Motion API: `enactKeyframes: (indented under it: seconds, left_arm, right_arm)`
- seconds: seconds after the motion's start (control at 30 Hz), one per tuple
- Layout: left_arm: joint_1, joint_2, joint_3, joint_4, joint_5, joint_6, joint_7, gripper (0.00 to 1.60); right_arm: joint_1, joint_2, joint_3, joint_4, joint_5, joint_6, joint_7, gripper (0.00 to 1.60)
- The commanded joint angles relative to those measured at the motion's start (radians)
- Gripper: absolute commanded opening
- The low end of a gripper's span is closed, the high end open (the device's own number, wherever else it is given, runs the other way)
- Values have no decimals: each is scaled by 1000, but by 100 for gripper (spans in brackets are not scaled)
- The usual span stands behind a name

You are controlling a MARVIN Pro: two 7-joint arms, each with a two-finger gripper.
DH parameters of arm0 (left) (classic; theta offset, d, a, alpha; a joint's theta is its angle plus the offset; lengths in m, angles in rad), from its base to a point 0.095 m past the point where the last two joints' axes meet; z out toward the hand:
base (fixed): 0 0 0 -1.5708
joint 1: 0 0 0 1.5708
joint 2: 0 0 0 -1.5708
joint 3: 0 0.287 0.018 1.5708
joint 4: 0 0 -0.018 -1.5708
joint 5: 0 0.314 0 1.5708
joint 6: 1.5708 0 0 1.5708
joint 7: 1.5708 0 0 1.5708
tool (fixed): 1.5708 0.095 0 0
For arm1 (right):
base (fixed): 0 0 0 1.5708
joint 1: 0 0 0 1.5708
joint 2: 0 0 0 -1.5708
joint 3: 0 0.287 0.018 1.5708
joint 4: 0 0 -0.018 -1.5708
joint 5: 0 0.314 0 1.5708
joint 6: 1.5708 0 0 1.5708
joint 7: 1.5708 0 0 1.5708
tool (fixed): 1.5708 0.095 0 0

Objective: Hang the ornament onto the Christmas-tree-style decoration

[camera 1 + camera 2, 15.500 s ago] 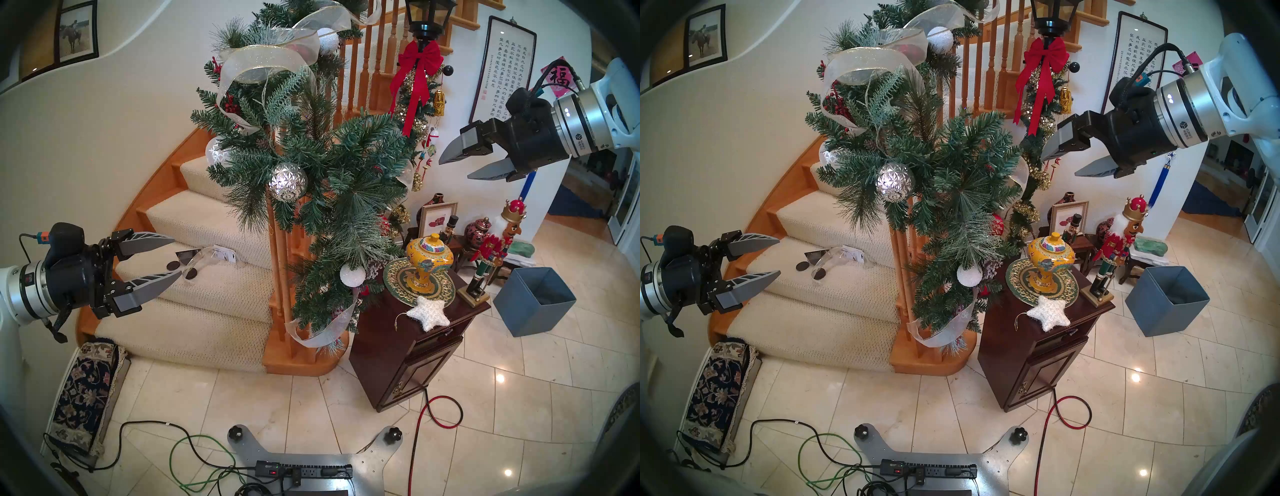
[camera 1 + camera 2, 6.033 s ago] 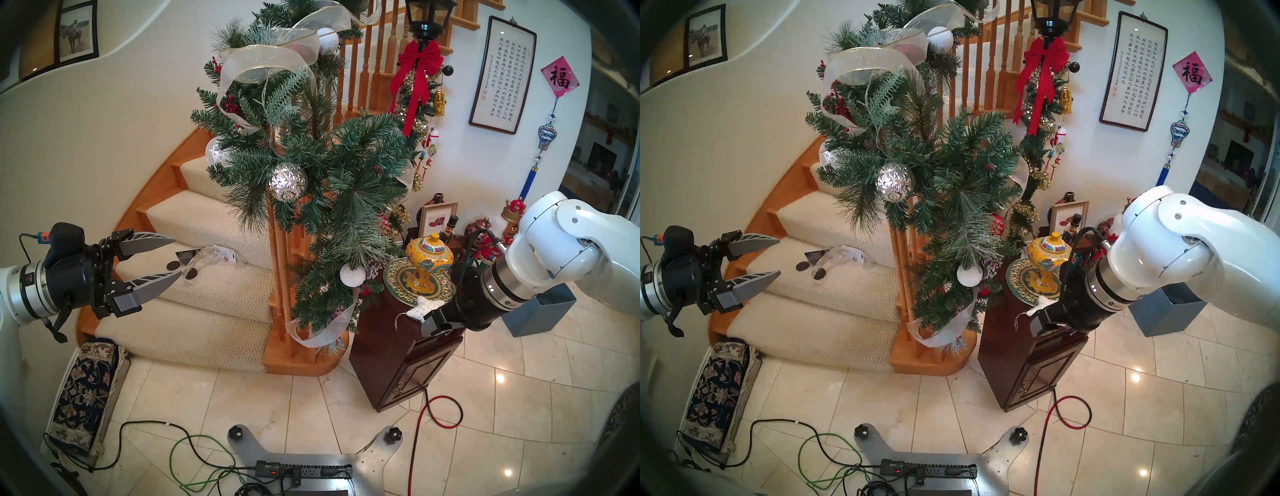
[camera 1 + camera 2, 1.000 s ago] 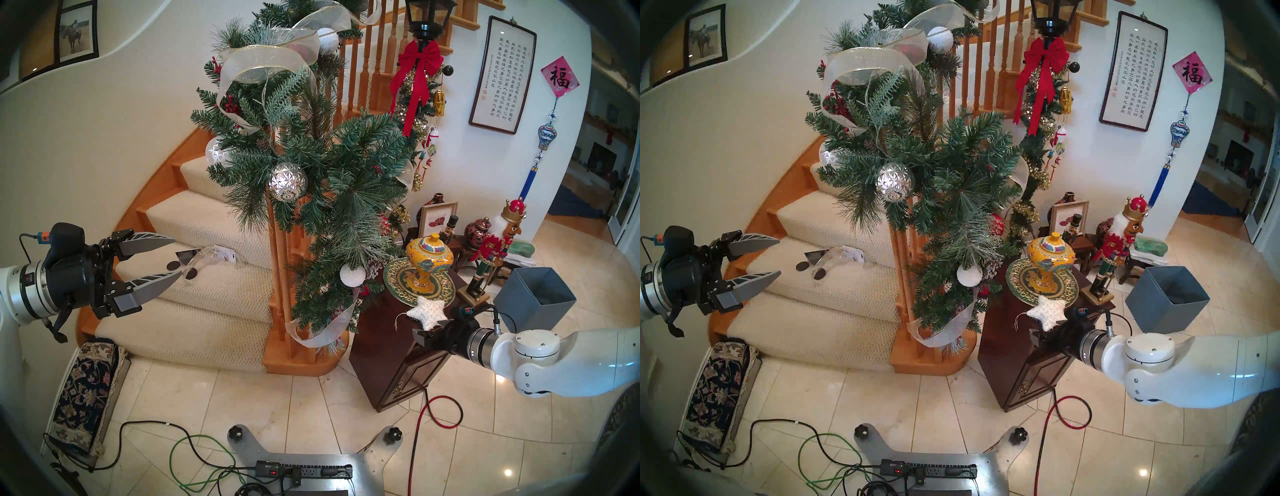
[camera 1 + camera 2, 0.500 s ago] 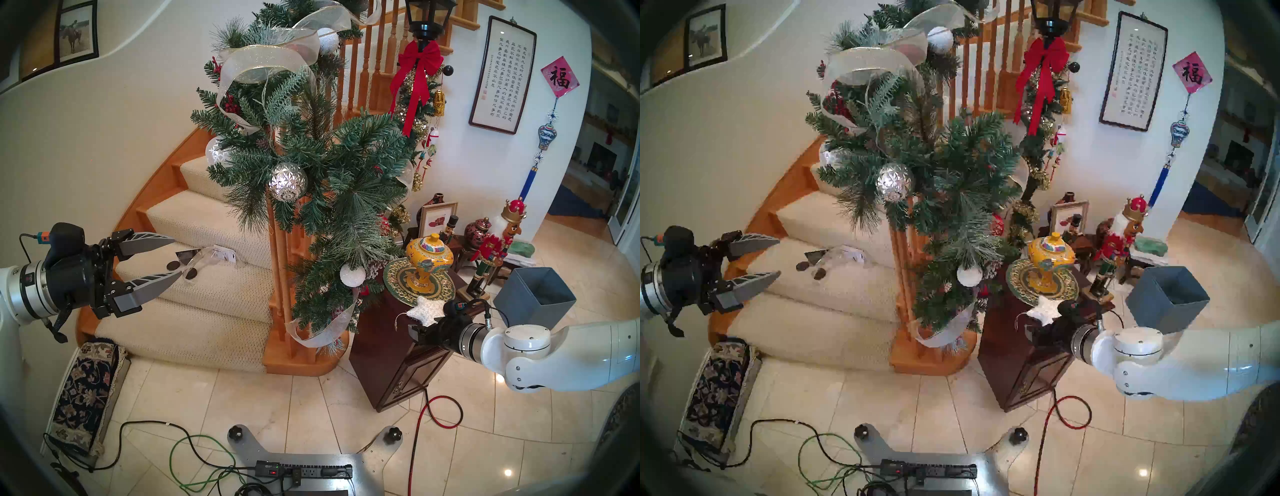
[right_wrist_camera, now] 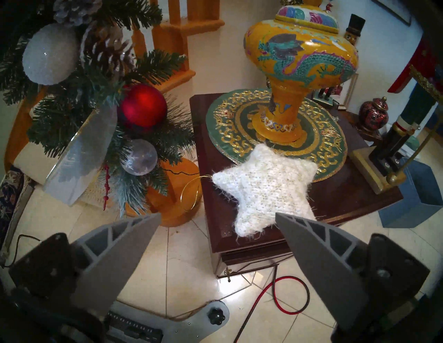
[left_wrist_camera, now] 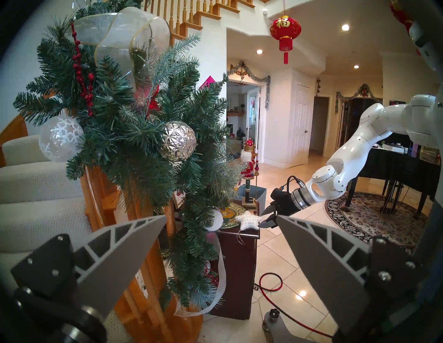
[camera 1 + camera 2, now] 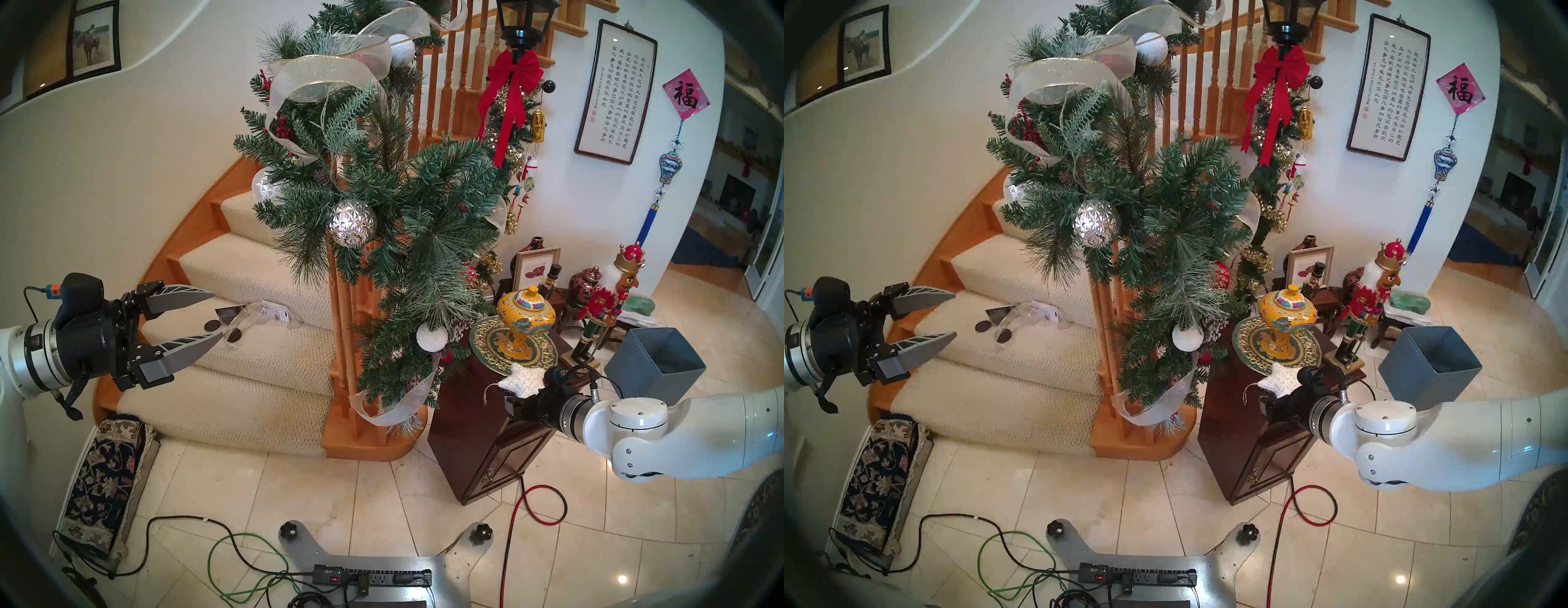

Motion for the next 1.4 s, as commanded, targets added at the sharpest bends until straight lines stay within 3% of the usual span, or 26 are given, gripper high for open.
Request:
enactKeyframes:
  seconds: [0.0, 0.3, 0.83, 1.37]
  left_arm:
    - [-1, -2, -1, -2, -2, 0, 0, 160]
    - [-1, -2, -1, -2, -2, 0, 0, 160]
    - [-1, -2, -1, -2, -2, 0, 0, 160]
    - [-1, -2, -1, -2, -2, 0, 0, 160]
  right_arm:
    - [9, -23, 14, 9, 7, 4, -38, 160]
    - [14, -37, 20, 20, 27, 19, -56, 160]
    - [59, -51, 29, 51, 44, 152, -32, 160]
    - [63, -85, 45, 88, 81, 191, -25, 160]
